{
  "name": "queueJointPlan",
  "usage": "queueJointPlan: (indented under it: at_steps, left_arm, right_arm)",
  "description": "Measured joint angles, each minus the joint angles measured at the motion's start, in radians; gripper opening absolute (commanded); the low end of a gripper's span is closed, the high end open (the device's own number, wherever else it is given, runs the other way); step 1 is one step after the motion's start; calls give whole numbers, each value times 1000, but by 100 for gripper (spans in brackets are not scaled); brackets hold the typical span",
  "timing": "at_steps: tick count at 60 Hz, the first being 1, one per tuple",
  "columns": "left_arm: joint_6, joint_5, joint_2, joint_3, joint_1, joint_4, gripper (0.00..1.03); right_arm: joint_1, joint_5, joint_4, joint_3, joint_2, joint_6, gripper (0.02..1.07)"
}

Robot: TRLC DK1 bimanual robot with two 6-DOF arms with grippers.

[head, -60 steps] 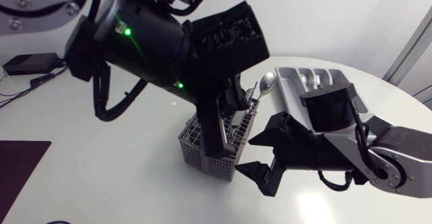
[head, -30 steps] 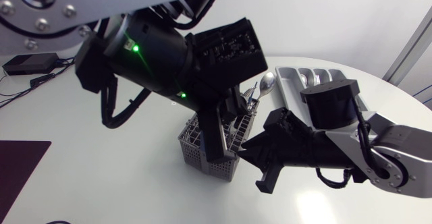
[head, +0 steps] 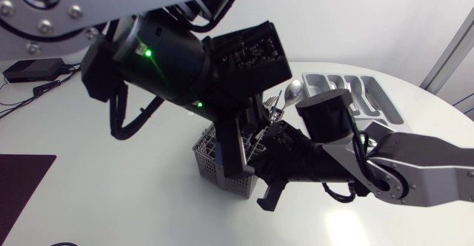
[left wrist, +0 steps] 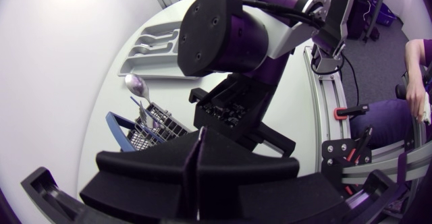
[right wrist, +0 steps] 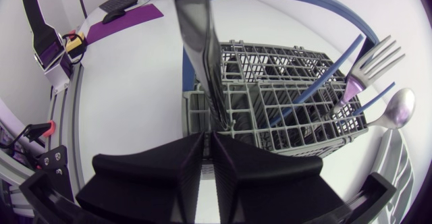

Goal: Unload the cutlery basket into the drawer organizer.

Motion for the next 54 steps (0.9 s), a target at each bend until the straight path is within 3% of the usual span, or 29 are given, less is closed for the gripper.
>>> queueJointPlan:
  at_steps: [40, 42, 49, 54]
  left_arm:
    - [37, -51, -23, 122, -23, -53, 8]
    - [37, -54, -24, 123, -23, -54, 8]
    - [37, -55, -25, 133, -23, -69, 8]
    - [36, -55, -25, 150, -23, -80, 8]
  right_arm:
    - [25, 29, 42, 19, 43, 11, 18]
    - [25, 29, 40, 18, 35, 11, 23]
    - [23, 31, -17, -20, -65, 15, 62]
    - [4, 12, -90, -43, -173, 16, 71]
